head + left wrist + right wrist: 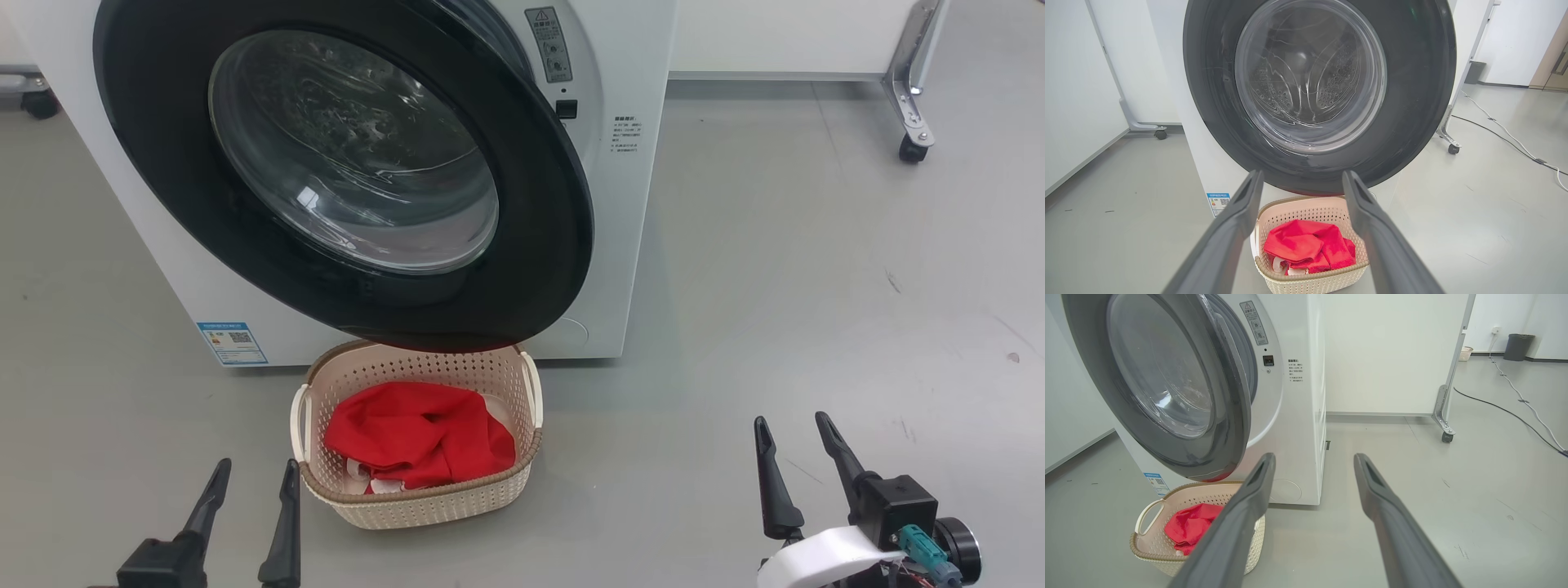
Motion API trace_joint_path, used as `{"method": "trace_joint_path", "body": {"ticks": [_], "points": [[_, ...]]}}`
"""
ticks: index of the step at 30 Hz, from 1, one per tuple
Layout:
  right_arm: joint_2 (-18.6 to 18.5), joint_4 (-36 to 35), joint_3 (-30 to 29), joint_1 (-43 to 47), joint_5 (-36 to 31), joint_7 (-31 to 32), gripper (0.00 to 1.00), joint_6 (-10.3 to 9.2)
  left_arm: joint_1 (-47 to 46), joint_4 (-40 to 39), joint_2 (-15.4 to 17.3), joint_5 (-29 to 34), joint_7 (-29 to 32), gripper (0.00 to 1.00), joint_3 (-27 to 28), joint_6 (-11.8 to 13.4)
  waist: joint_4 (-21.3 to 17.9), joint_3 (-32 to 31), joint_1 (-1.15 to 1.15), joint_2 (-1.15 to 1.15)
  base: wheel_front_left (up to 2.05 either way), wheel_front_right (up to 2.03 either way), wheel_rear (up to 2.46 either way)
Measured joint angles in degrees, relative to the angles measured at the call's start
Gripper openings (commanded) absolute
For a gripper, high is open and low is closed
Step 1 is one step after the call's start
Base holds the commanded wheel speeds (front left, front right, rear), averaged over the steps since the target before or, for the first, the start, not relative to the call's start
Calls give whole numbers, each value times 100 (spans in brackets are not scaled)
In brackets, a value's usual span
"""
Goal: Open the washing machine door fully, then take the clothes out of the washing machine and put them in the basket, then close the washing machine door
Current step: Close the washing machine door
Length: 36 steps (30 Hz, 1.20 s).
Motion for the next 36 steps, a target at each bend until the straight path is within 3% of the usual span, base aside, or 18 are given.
{"method": "trace_joint_path", "body": {"ticks": [12, 13, 14, 24, 36], "points": [[3, -9, -1, 0, 0, 0, 97, 0, -1, 91, -81, 29, -43, 100, -22, 44, 22, 18, 0, 0, 0, 0, 0], [3, -13, -2, 0, 0, 0, 25, 0, -1, 99, -81, 29, -43, 100, -22, 44, 24, 21, 0, 0, 0, 0, 0], [4, -16, -2, 0, 0, 0, 0, 0, -1, 104, -81, 30, -44, 100, -22, 44, 24, 25, 0, 0, 0, 0, 0], [5, -45, 31, -10, 0, 0, 0, 11, -14, 94, -113, 58, -90, 100, -44, 45, 61, 149, 1, 0, 0, 0, 0], [-5, -33, 411, -603, -132, 11, 0, 350, -232, -108, -129, 131, -101, 100, -82, 46, 160, 479, 0, 0, 0, 0, 0]]}}
